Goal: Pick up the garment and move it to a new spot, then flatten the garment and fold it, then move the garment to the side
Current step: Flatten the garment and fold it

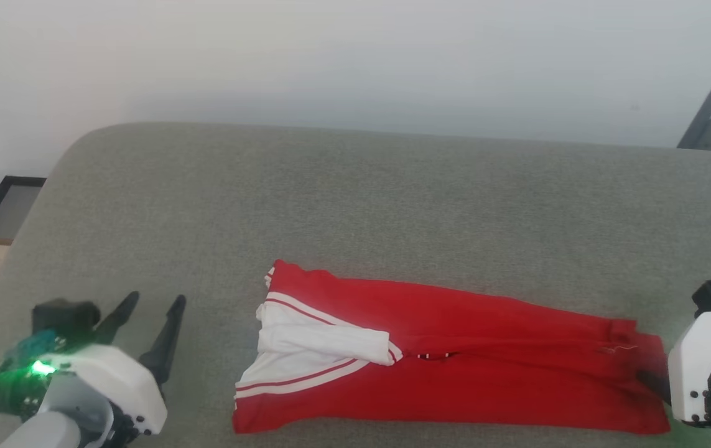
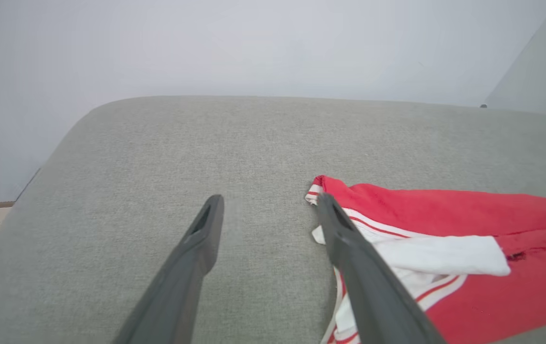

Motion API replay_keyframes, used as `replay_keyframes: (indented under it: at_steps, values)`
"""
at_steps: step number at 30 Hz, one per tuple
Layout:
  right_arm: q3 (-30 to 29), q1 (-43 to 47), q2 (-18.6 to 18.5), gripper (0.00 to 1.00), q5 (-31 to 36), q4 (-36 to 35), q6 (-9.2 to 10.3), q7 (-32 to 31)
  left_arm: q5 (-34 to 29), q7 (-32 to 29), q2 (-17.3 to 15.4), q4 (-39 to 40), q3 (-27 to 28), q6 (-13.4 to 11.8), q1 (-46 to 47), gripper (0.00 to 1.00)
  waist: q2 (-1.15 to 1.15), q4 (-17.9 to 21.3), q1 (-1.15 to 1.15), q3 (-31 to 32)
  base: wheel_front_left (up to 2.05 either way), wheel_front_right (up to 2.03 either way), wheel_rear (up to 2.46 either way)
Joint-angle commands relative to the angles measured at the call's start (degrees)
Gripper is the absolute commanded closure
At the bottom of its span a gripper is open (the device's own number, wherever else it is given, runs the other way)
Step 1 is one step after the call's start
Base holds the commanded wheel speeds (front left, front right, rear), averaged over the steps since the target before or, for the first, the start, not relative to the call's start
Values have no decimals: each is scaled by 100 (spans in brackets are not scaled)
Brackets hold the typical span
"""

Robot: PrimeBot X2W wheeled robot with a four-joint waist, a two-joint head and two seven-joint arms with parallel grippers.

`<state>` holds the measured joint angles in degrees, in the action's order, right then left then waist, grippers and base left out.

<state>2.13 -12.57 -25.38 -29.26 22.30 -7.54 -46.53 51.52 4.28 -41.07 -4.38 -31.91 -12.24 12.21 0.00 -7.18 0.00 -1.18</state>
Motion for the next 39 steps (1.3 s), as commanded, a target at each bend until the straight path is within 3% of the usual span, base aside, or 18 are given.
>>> replay_keyframes:
  at_steps: [1, 10, 12, 20, 27, 39]
  values:
    - [24, -76, 15, 0, -23, 49, 12, 74, -79, 112, 16, -36, 50, 30, -65, 0, 0, -44, 0, -19, 0, 0, 0]
    - [512, -278, 84, 0, -441, 741, 10, 618, 4, 875, 276, -268, 328, 53, -409, 0, 0, -330, 0, -94, 0, 0, 0]
    - [679, -298, 102, 100, -572, 868, 7, 711, -4, 930, 314, -303, 346, 98, -433, 0, 0, -386, 0, -113, 0, 0, 0]
    - [1093, -466, -42, 100, -1048, 1243, 12, 1029, -71, 1051, 452, -377, 551, 205, -504, 0, 0, -469, 0, -165, 0, 0, 0]
    - [1154, -635, -420, 100, -1280, 1464, 20, 1371, -114, 1078, 466, -349, 703, 250, -550, 0, 0, -348, 0, -197, 0, 0, 0]
    - [1013, -1033, -1008, 100, -1153, 2187, 13, 1888, -255, 1099, 584, -344, 869, 306, -626, 0, 0, -25, 0, -223, 0, 0, 0]
